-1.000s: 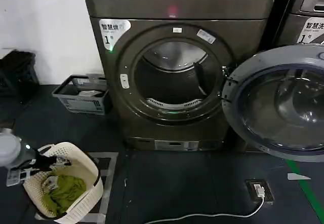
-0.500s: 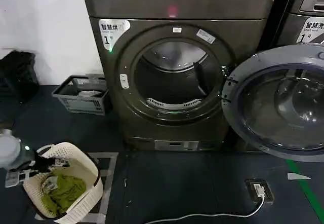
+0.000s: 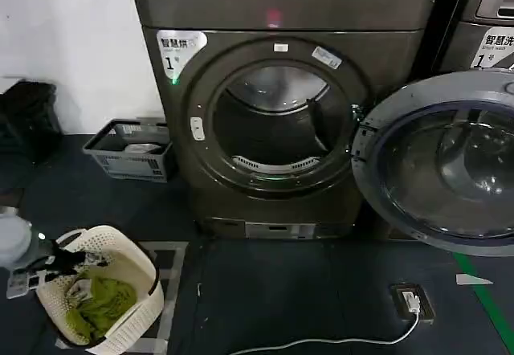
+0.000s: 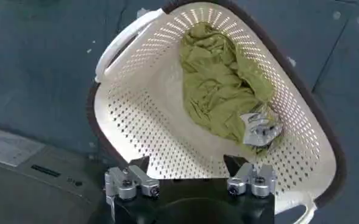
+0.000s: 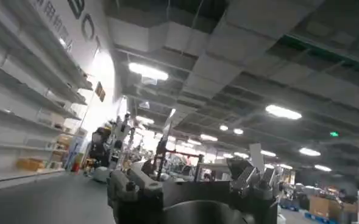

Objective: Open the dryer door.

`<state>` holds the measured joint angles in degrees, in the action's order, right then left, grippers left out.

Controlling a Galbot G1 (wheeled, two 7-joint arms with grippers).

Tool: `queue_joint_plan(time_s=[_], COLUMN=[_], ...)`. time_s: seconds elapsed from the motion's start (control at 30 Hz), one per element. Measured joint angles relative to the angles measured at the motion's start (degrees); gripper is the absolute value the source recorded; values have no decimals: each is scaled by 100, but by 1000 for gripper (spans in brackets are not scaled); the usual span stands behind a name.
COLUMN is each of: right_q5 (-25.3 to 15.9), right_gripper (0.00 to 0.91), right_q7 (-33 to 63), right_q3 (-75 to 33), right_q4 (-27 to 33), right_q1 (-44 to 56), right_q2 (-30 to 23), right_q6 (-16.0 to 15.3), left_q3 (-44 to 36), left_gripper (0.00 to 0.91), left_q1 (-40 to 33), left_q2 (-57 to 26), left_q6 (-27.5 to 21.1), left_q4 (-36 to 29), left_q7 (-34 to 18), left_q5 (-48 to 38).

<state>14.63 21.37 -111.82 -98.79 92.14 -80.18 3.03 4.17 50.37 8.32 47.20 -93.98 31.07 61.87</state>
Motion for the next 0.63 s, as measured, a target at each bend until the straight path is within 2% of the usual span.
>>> queue_joint_plan(time_s=[0.63], right_q5=[52], right_gripper=[907], right_q7=[85], right_q3=[-111], right_q4=[136], right_q1=[-5], right_q2=[29], right_q6=[-6], left_q3=[19], left_gripper=[907], left_q1=[-17], left_q2=[-35], left_q6=[0], left_q4=[-36], left_q7=[-73], left_q5=[-11])
